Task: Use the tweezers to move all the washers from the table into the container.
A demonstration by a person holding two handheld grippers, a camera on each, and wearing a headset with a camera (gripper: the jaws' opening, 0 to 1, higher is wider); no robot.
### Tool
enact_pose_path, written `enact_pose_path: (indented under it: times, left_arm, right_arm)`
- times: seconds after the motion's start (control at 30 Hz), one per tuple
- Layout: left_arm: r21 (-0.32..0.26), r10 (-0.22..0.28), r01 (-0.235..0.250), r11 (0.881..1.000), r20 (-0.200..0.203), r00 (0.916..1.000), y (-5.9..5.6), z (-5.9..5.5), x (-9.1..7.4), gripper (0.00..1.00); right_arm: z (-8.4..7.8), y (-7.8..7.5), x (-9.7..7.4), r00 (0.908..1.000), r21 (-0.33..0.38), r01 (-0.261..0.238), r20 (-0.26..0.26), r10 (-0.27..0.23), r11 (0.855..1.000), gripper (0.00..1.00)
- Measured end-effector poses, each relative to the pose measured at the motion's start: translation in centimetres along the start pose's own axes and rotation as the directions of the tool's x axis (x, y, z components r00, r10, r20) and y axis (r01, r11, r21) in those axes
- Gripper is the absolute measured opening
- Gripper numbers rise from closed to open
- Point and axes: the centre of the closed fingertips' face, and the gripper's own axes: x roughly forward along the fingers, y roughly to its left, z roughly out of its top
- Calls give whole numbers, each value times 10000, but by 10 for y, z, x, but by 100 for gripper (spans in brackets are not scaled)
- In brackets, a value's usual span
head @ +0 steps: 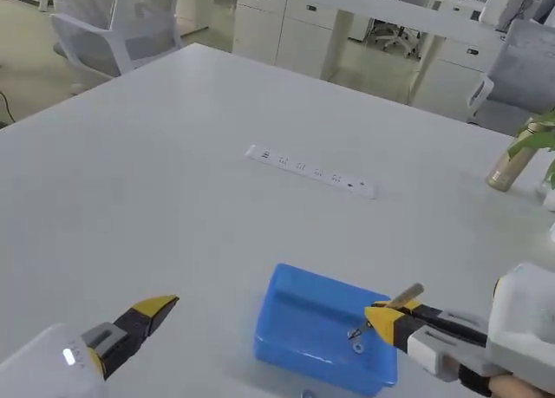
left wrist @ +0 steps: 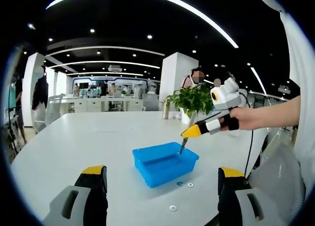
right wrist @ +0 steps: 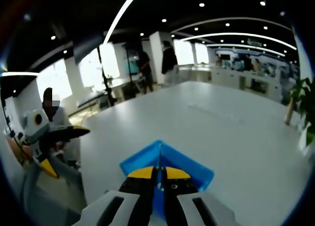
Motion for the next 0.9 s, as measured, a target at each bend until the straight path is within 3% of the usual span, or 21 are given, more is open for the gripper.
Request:
enact_pose_path:
  times: [0.3,0.9]
  left_arm:
    - [-54,-127,126,9999,-196,9997,-2,-4,1,96]
    - [-15,-80,79,10000,-402,9992,-1,-7,3,95]
  right_arm:
    - [-5,-18,17,9987,-111,337,-390,-341,9994,3]
    - [-16,-19,45,9951,-212,27,-987,-48,9998,3]
